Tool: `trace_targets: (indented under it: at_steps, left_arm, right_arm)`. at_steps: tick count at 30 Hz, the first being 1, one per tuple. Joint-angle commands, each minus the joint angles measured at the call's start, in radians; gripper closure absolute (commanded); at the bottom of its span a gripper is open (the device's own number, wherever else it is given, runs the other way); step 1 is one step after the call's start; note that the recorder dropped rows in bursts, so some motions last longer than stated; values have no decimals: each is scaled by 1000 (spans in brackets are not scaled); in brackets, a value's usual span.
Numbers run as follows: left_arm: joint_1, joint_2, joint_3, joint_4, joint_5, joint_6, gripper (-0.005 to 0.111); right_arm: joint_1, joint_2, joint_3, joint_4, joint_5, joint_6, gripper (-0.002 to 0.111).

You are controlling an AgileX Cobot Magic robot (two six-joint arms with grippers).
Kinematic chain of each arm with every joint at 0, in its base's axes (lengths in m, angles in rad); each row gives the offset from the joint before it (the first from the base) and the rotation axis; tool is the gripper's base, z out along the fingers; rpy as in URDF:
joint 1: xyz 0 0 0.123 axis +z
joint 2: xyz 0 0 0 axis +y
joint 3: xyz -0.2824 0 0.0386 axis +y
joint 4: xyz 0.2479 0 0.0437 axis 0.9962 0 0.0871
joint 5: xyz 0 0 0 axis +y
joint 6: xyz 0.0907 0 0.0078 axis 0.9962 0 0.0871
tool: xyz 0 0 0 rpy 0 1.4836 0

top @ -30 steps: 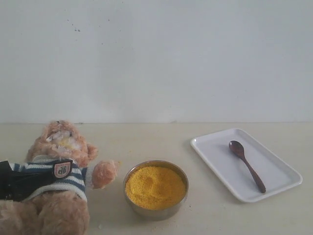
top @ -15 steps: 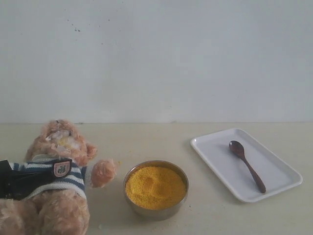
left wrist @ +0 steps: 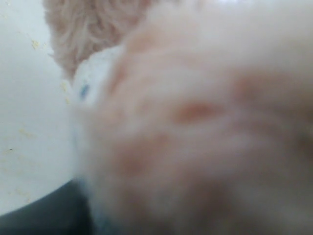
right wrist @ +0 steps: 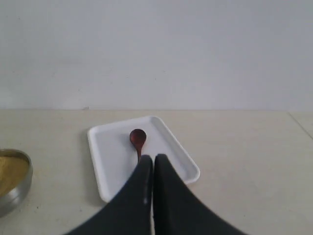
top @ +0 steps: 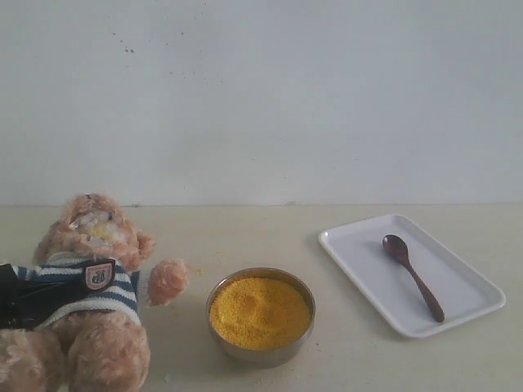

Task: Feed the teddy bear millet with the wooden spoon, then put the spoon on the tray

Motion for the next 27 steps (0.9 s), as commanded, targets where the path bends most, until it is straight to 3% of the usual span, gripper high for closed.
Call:
trace_targets:
  at_steps: [1,4,8,13,27]
  left_arm:
    - [2,-6,-2,-13,-33,9,103]
    - [2,-6,-2,-13,-33,9,103]
    - [2,-6,-2,-13,-33,9,103]
    - [2,-6,-2,-13,-33,9,103]
    - [2,-6,-2,-86,-21,204,103]
  right_arm:
    - [-6,-5,89,-9,-16,53,108]
    - [-6,-5,116,-9,-95,81,108]
    - [-6,-5,118,-7,-58,60,108]
    - [-6,-5,165,-293,-14,-57,108]
    - [-6,-5,226,-275,-98,28,108]
